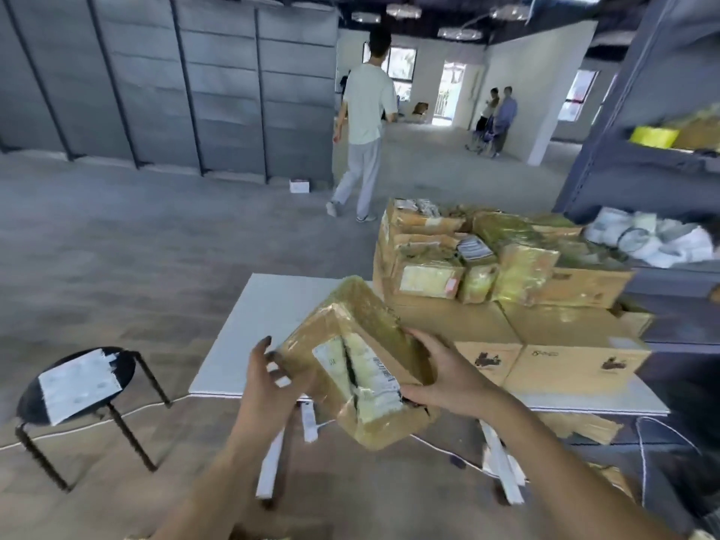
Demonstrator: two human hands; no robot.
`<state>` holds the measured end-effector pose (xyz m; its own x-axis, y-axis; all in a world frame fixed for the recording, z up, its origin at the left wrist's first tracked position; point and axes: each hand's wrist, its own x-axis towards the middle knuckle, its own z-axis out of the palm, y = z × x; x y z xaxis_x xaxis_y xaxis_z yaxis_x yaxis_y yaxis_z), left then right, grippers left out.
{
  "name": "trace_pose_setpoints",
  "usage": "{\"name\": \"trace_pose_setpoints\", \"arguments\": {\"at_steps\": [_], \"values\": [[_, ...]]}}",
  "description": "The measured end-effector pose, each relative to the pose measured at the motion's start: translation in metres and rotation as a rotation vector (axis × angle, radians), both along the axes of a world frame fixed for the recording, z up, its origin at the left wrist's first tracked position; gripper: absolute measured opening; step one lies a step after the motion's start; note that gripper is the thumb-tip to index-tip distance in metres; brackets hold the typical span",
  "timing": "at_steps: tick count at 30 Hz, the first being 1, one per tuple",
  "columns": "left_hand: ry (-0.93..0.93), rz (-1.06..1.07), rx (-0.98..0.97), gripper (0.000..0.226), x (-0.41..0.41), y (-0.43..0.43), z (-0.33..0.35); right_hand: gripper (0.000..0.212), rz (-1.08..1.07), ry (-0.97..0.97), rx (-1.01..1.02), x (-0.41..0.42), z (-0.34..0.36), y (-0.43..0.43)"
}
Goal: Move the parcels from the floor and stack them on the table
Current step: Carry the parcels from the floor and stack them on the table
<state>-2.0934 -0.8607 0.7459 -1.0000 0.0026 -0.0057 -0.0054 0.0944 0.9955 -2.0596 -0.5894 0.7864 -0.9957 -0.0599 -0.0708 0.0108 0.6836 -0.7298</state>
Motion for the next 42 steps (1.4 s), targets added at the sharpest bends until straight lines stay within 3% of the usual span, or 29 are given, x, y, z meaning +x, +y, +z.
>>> {"name": "trace_pose_setpoints", "arguments": {"at_steps": [2,5,7,11,15,23,29,33,36,40,42], "values": [[0.102,-0.01,-0.109,0.087,-0.012,0.038,0.017,0.088,0.057,0.057,0.089,-0.004,0.013,0.047],[0.174,-0.216,-0.214,0.067,-0.025,0.099,0.034,0.084,0.136,0.092,0.158,-0.012,0.031,0.11],[0.195,-0.214,-0.254,0.059,-0.028,0.133,0.037,0.076,0.141,0.106,0.136,-0.018,0.04,0.145],[0.154,-0.127,-0.166,0.054,-0.032,0.18,0.033,0.082,-0.076,0.186,0.02,-0.034,0.042,0.189],[0.146,-0.07,-0.104,0.056,-0.045,0.206,0.023,0.108,-0.19,0.091,-0.052,-0.052,0.023,0.209],[0.029,-0.207,-0.213,0.057,-0.125,0.225,0.001,0.1,-0.281,0.073,-0.019,-0.107,-0.008,0.219],[-0.099,-0.407,-0.337,0.053,-0.18,0.229,-0.014,0.097,-0.323,-0.075,0.045,-0.147,-0.025,0.23],[-0.093,-0.445,-0.274,0.057,-0.196,0.228,-0.014,0.098,-0.29,-0.166,-0.013,-0.154,-0.027,0.238],[-0.044,-0.41,-0.206,0.051,-0.192,0.224,-0.009,0.088,-0.279,-0.156,-0.056,-0.153,-0.02,0.244],[-0.054,-0.352,-0.264,0.029,-0.191,0.214,-0.01,0.058,-0.302,-0.204,-0.071,-0.158,-0.002,0.249],[-0.105,-0.345,-0.327,0.032,-0.193,0.213,-0.008,0.046,-0.278,-0.279,-0.003,-0.167,0.0,0.246]]}}
